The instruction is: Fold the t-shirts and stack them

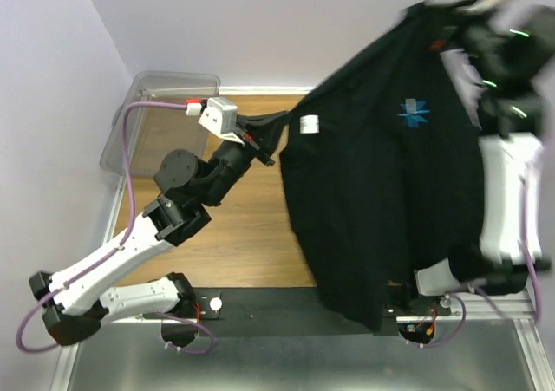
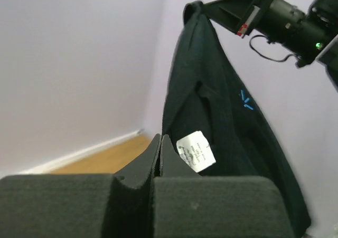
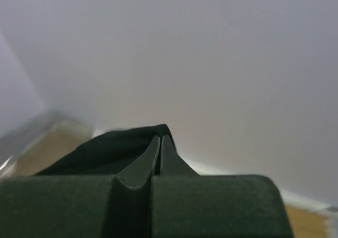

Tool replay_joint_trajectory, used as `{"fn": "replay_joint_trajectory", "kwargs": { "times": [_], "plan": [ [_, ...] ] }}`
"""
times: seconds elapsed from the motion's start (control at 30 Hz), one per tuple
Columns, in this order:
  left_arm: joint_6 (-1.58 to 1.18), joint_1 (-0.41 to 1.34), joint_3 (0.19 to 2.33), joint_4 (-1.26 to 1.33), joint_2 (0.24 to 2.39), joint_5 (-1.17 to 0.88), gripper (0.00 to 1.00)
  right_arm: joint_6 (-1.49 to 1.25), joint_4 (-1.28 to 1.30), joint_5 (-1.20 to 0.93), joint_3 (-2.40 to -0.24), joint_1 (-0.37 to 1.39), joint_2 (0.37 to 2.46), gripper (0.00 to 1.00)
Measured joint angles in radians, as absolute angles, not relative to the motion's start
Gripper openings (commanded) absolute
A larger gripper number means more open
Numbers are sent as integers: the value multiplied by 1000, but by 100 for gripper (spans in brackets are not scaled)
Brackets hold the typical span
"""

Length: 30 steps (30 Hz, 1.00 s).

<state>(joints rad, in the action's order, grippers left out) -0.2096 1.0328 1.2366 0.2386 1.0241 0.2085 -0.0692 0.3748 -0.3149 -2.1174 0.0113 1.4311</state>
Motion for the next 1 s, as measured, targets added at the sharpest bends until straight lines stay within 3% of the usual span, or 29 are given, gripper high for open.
{"fn": "replay_joint_trajectory", "kwargs": {
  "times": [0.13, 0.17, 0.27, 0.3, 0.33, 0.37, 0.43, 0.47, 0.5, 0.53, 0.67, 0.8, 1.0],
  "plan": [
    [-400, 713, 970, 236, 979, 189, 0, -50, 373, -300, -2039, 176, 1722, 1],
    [-435, 649, 929, 233, 988, 176, 0, -40, 375, -281, -2036, 213, 1792, 7],
    [-519, 449, 799, 249, 1079, 144, 0, -18, 373, -233, -2046, 328, 2059, 50],
    [-548, 389, 762, 254, 1131, 136, 0, -5, 375, -199, -2071, 362, 2146, 75],
    [-571, 345, 730, 252, 1189, 121, 1, 6, 374, -174, -2088, 390, 2220, 83],
    [-588, 310, 705, 252, 1234, 105, 17, 28, 376, -152, -2092, 409, 2265, 89],
    [-622, 254, 650, 242, 1309, 72, 30, 50, 406, -102, -2086, 438, 2321, 91],
    [-631, 234, 630, 239, 1320, 67, 51, 57, 406, -86, -2064, 445, 2325, 91],
    [-638, 222, 613, 238, 1320, 59, 59, 65, 412, -73, -2042, 447, 2316, 95],
    [-636, 214, 606, 238, 1306, 54, 73, 73, 409, -68, -2017, 443, 2294, 98],
    [-632, 213, 648, 250, 1221, 10, 74, 103, 402, -88, -1822, 363, 2087, 100],
    [-609, 216, 720, 273, 1125, -31, 74, 158, 357, -212, -1567, 118, 1802, 100],
    [-626, 218, 661, 288, 989, -145, 73, 289, 352, -314, -1208, -117, 1613, 100]
  ]
}}
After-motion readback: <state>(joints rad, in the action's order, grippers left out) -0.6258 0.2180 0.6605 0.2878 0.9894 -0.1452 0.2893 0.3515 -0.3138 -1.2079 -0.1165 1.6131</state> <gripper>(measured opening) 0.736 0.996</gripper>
